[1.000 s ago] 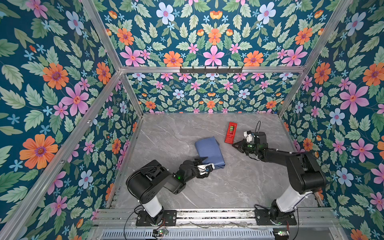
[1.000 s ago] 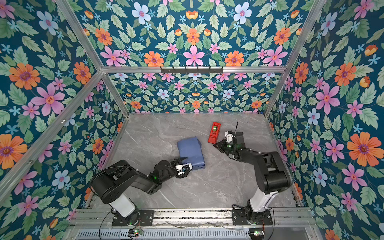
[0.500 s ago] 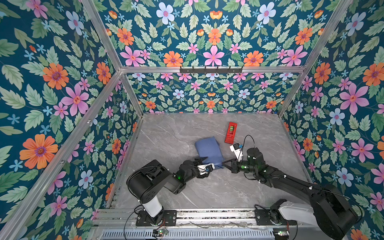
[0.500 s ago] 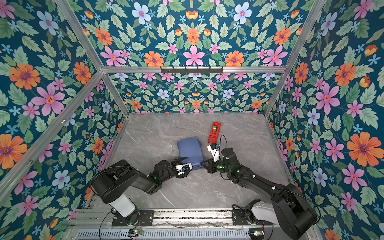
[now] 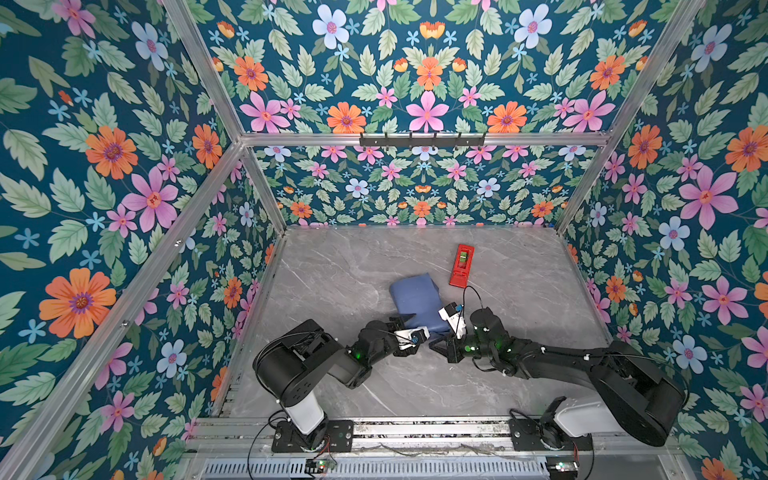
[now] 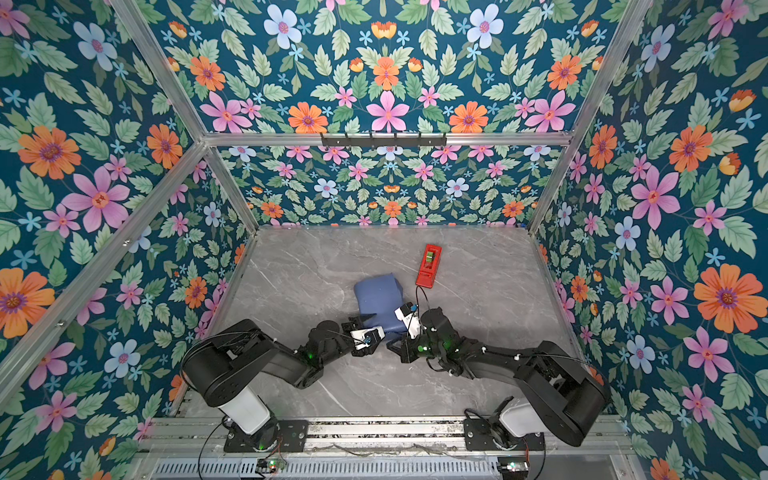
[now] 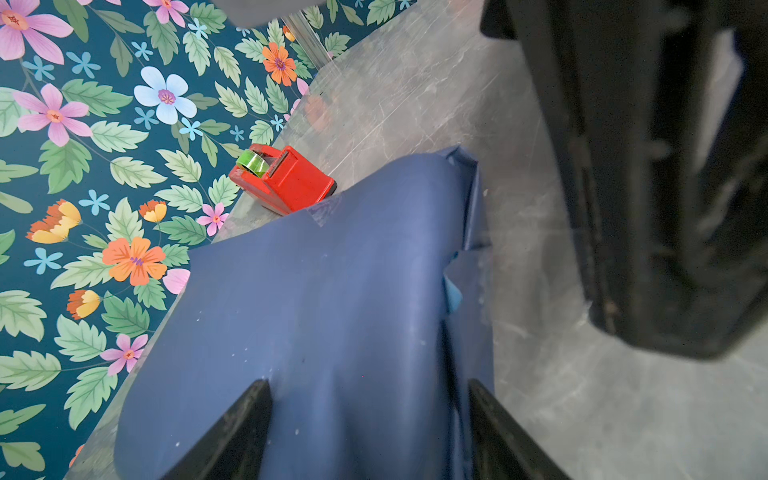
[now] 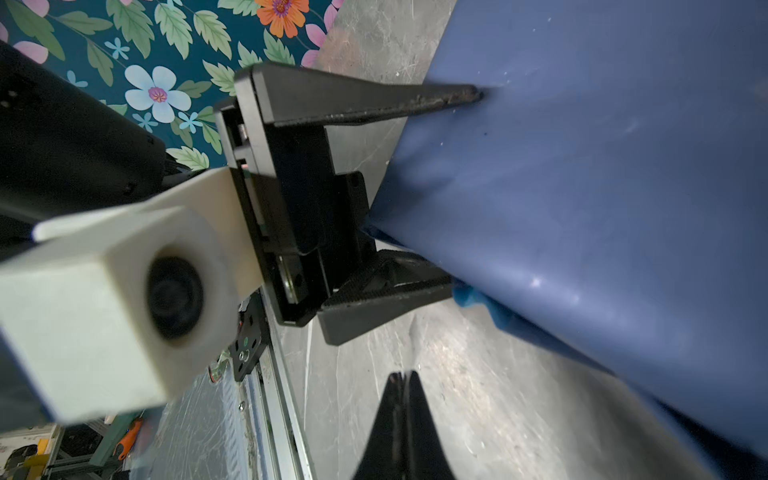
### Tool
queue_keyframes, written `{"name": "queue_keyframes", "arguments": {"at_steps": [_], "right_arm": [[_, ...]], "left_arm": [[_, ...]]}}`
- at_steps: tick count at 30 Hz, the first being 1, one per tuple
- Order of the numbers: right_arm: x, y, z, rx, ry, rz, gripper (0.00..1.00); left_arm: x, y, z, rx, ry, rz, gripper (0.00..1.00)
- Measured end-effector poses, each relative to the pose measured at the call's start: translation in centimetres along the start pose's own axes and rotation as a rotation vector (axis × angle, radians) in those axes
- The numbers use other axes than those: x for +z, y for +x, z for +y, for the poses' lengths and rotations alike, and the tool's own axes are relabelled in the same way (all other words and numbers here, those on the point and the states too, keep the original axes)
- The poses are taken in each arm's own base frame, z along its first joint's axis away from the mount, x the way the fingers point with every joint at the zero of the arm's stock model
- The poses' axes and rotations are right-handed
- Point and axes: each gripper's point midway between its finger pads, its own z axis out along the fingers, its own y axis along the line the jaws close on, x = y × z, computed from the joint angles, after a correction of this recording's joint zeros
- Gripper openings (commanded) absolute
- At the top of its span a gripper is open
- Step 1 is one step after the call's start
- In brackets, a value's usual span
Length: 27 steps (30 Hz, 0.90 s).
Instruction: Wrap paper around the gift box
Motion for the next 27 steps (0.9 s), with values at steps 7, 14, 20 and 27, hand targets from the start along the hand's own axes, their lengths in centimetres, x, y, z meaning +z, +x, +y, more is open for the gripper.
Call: {"name": "queue_keyframes", "arguments": {"at_steps": [7, 14, 20, 27], "right_arm": [[0.7, -0.6, 0.2, -0.017, -0.012, -0.005, 0.00], [1.1, -0.7, -0.3, -0.011, 0.009, -0.007, 0.00], [1.0, -0.9, -0.3, -0.013, 0.013, -0.014, 0.00], [0.7, -1.3, 0.0, -0.021, 0.012, -0.032, 0.00]], "left_arm": [[0.1, 0.0, 0.0, 0.000, -0.001, -0.001, 0.74], [0.1, 0.0, 0.0, 0.000, -0.001, -0.001, 0.74], [0.1, 0.0, 0.0, 0.000, -0.001, -0.001, 0.74], [0.2, 0.0, 0.0, 0.000, 0.001, -0.003, 0.74]]}}
